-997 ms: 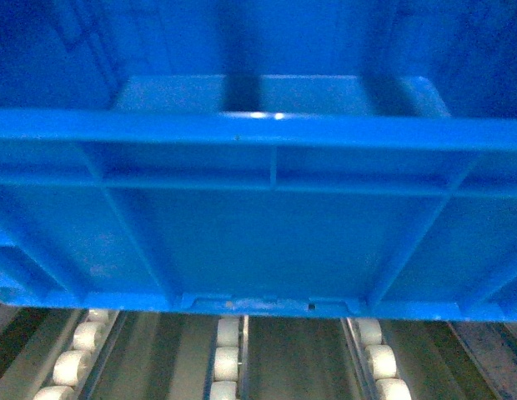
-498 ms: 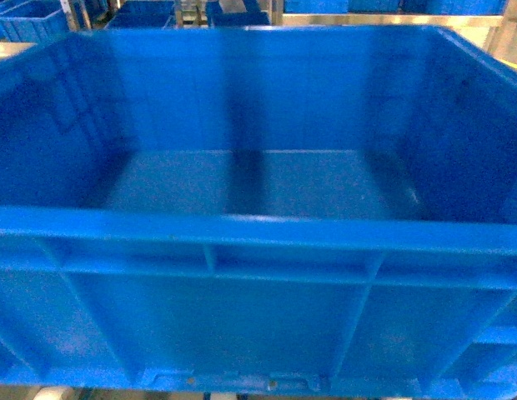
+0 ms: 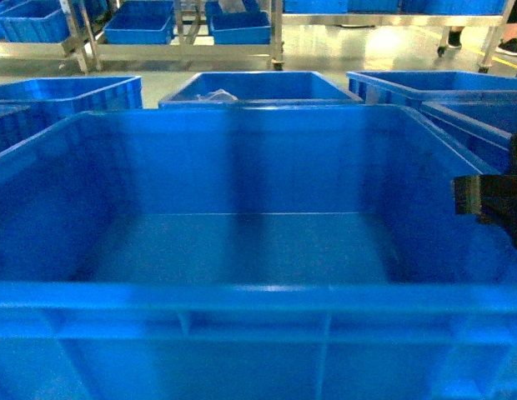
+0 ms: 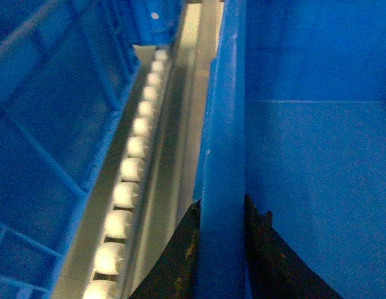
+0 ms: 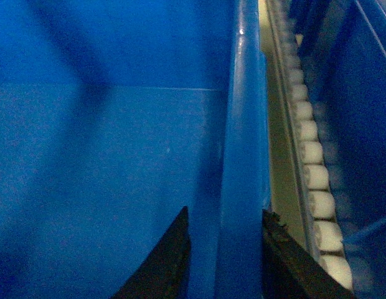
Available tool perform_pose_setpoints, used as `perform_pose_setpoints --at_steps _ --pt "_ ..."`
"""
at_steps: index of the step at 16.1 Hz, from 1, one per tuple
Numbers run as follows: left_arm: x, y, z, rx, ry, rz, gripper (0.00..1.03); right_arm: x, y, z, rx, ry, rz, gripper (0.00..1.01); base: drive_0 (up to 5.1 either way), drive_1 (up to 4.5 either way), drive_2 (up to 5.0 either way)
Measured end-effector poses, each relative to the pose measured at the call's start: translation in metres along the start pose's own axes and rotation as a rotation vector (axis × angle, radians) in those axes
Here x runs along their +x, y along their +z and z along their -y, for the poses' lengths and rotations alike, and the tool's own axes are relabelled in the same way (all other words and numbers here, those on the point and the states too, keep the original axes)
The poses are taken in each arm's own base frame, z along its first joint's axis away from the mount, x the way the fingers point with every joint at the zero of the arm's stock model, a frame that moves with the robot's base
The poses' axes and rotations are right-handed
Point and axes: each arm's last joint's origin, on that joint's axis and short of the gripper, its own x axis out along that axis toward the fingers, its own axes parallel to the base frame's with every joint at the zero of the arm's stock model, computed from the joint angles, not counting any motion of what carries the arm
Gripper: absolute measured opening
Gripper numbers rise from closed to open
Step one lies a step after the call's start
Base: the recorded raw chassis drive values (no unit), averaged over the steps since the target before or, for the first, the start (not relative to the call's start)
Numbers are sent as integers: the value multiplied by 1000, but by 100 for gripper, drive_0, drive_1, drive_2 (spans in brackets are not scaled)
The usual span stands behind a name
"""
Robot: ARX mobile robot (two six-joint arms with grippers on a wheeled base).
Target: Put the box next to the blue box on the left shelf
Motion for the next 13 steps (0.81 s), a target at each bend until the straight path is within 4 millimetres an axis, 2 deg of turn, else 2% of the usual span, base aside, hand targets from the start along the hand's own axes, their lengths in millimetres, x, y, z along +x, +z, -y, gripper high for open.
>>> perform_pose_setpoints --at_steps 3,7,9,11,12,13 --pt "0 6 -2 -15 72 71 33 -4 7 -2 3 41 63 41 0 0 0" --pt "-5 16 -9 -56 128 156 44 -10 18 0 26 59 154 52 0 0 0" --pt "-19 37 -11 -130 119 335 68 -25 40 5 81 47 358 76 0 0 0" --pt "-21 40 -8 -134 95 352 91 -28 43 8 92 28 385 100 0 0 0" --pt "-20 39 -9 -135 99 350 100 -26 43 9 91 14 421 96 0 0 0" --pt "-22 38 -13 -138 3 450 89 -30 36 14 58 -41 547 83 0 0 0"
